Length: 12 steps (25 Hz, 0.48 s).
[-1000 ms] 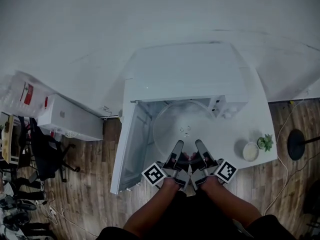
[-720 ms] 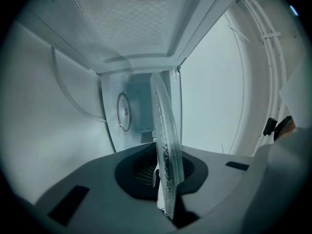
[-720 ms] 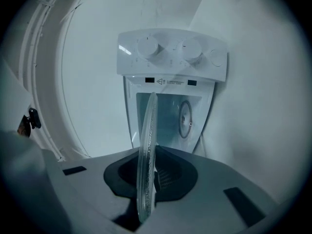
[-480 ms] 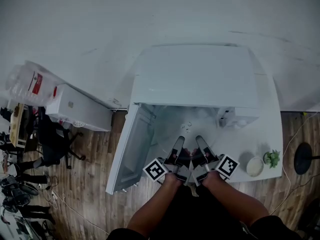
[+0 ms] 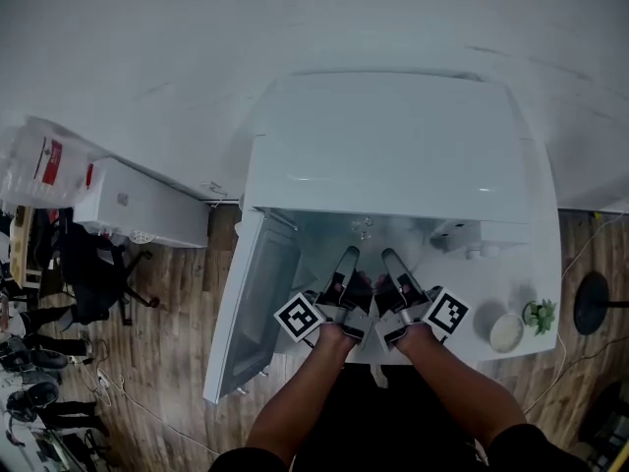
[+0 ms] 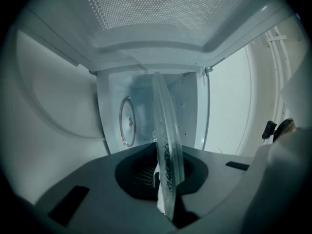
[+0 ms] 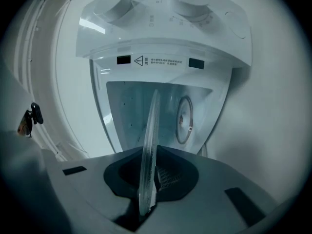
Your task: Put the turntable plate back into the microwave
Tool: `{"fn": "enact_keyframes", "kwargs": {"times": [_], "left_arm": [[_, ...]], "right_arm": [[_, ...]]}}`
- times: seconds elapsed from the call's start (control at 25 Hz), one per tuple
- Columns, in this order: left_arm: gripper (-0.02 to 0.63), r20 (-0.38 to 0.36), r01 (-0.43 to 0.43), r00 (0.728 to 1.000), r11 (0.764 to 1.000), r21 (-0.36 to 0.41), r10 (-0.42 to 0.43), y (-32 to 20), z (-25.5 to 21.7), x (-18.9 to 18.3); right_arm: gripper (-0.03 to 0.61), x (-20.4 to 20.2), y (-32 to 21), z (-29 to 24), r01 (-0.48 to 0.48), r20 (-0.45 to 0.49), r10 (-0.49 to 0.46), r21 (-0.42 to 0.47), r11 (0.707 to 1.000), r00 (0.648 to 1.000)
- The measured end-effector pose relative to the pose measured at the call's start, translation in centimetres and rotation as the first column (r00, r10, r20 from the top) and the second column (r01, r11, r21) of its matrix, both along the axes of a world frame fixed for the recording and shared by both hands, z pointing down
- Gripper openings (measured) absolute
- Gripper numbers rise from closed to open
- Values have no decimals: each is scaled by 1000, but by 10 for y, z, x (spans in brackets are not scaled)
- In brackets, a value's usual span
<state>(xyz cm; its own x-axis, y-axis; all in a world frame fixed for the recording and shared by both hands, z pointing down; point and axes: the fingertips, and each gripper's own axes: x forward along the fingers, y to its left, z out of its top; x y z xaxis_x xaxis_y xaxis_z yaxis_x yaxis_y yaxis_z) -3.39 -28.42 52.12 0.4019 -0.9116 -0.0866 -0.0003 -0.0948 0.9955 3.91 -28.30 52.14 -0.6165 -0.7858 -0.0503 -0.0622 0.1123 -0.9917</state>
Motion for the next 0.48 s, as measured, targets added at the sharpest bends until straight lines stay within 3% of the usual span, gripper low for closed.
{"fn": "enact_keyframes", "kwargs": {"times": [0.28,0.48], "left_arm": [[40,-22,2,1000,1000,4,-2,-29,7,-4],[44,-6,-3,1000,1000,4,3,-41,12,-2]], "right_arm": [[43,-3,-7,5,18,-29,-17,11,1000,999],[44,-1,-18,16,7,56,-5,-38,999,998]]}}
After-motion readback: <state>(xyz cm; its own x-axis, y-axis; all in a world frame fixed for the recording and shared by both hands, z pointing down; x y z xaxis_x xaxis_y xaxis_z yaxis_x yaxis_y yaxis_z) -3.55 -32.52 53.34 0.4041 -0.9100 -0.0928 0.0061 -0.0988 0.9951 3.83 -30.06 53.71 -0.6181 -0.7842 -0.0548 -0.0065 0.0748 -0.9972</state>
